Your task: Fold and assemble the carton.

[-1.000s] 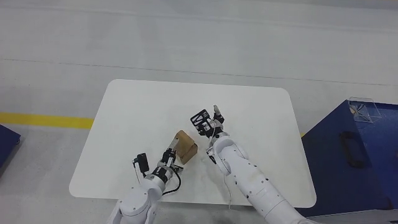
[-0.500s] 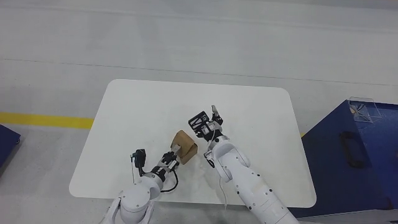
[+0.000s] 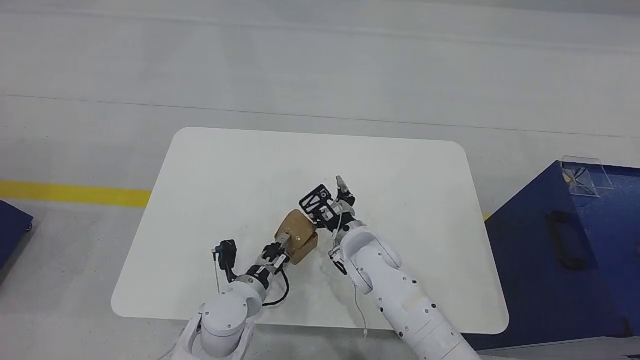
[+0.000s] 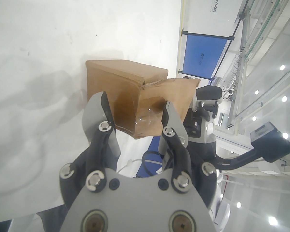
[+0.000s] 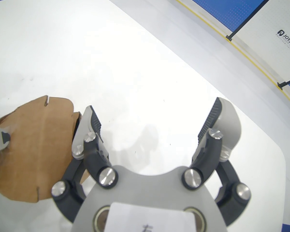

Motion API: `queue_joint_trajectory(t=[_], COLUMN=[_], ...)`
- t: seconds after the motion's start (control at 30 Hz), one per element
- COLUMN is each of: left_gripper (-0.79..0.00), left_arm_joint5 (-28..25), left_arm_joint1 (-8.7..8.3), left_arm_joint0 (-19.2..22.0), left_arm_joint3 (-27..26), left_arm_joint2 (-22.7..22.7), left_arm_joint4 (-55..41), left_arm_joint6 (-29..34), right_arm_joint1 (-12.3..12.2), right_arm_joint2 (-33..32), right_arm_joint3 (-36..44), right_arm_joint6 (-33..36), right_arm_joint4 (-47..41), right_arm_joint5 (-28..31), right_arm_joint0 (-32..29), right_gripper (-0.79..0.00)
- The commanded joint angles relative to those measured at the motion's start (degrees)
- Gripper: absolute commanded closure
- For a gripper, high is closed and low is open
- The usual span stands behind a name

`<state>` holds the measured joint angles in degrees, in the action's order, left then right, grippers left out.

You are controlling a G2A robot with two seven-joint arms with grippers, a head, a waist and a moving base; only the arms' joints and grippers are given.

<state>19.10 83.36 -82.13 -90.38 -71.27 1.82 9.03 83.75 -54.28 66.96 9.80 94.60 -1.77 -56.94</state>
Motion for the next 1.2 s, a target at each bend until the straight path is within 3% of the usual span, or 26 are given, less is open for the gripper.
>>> queue_joint_trajectory(t=[0.0, 0.33, 0.73, 1.17], left_gripper=[-0.394, -0.369, -0.326, -0.336], left_arm_joint5=[-0.05, 0.22, 1.06, -1.28], left_arm_joint1=[0.03, 0.06, 0.08, -0.03], left_arm_joint0=[0.11, 0.57, 1.2, 0.03], left_arm_joint3=[0.19, 0.85, 1.83, 0.59], left_arm_joint2=[0.09, 0.42, 1.43, 1.16], left_arm_joint4=[-0.42, -1.69, -1.38, -2.82], left_arm_joint6=[-0.2, -0.93, -1.94, -2.49], right_arm_joint1=[0.13, 0.76, 1.34, 1.29], right_arm_joint2=[0.12, -0.03, -0.07, -2.37], right_arm_joint3=[-0.76, -3.98, -6.96, -6.21], right_arm_joint6=[0.12, -0.78, -1.25, -2.04], right_arm_joint4=[-0.05, -3.1, -3.22, -4.59], right_arm_joint5=[0.29, 3.95, 3.79, 3.13], right_arm_joint0=[0.28, 1.57, 2.68, 2.4], right_gripper=[-0.785, -0.785, -0.785, -0.785])
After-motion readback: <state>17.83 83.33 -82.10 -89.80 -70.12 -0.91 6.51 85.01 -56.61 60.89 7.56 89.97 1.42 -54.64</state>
